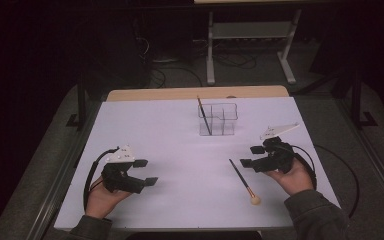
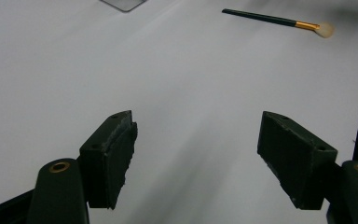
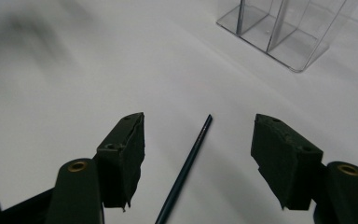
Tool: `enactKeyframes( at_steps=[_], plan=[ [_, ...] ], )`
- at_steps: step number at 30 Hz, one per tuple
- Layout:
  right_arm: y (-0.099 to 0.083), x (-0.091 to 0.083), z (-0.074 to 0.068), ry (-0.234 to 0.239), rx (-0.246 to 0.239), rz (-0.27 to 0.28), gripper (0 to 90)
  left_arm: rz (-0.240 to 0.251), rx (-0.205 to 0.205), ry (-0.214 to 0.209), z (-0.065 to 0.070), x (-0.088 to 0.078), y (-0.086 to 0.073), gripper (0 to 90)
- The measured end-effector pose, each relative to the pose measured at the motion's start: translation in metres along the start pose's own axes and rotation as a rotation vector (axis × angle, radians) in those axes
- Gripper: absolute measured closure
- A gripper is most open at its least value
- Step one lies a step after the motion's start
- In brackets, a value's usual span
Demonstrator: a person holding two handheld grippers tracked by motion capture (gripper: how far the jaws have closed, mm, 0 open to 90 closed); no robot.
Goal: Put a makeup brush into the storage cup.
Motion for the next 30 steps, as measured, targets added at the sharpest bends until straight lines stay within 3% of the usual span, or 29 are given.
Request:
enactKeyframes(
  at_steps=[17, 30],
  plan=[
    [-0.007, -0.002, -0.010, -0.001, -0.007, -0.006, 36.6, -0.008, 0.006, 0.001, -0.001, -0.003, 0.000, 26.4],
    [-0.022, 0.004, -0.017, -0.022, 0.006, -0.058, 40.1, -0.005, -0.005, 0.001, -0.001, -0.003, -0.001, 26.4]
  ],
)
Point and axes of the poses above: each handheld gripper's, and its own axes: x roughly forward along the jaws, y roughly out of its top, z roughly to its right, the point moved 5 cm from there along x, roughly forward along the jaws, and after that the axes turned 11 degrees about -y, right-handed, at the moved point
